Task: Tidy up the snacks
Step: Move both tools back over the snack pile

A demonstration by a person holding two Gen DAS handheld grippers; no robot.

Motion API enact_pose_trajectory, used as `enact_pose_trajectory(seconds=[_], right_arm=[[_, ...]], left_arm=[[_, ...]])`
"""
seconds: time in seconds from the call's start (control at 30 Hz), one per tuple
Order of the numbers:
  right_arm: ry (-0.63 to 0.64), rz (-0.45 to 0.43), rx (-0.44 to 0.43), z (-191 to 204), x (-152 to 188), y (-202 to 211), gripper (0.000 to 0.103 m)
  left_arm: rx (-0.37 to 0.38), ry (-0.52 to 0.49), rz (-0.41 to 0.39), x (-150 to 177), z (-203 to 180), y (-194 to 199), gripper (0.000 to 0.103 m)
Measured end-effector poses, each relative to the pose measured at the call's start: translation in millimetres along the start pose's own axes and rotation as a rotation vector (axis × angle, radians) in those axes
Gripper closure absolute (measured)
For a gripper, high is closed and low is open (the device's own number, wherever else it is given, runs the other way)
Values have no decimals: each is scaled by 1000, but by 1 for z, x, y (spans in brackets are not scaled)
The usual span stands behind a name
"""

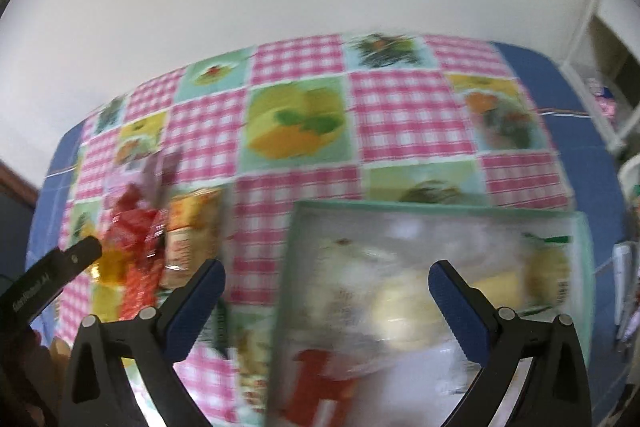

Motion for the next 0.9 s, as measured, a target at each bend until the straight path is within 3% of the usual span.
enact_pose_trajectory(seconds=[0.2, 0.4, 0.47, 0.53, 0.67, 0.9], right_arm=[[7, 18, 30, 22, 7, -17, 1], [4, 42, 15, 30, 10, -30, 37], [10, 52, 24, 31, 11, -34, 57], [11, 63, 36, 29, 13, -40, 67], [26, 65, 62, 29, 16, -48, 83], [-11, 41, 74, 19, 13, -54, 96]], left_arm=[[-19, 25, -8, -15, 29, 2, 0], [2, 46, 13, -20, 41, -2, 0], [12, 58, 23, -22, 44, -5, 0], [23, 68, 34, -22, 46, -8, 0], [35, 74, 45, -24, 47, -12, 0], [46, 76, 61, -24, 47, -18, 0]])
Point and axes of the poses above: each gripper's, at about its wrist camera, not at the fingertips, and y roughly against the way its jaws point, z to its left, x to its underside, the point moved 4 cm from there along -y, roughly the way its jaws point, and after that the axes turned 4 degrees about y, right-handed, at the moved point
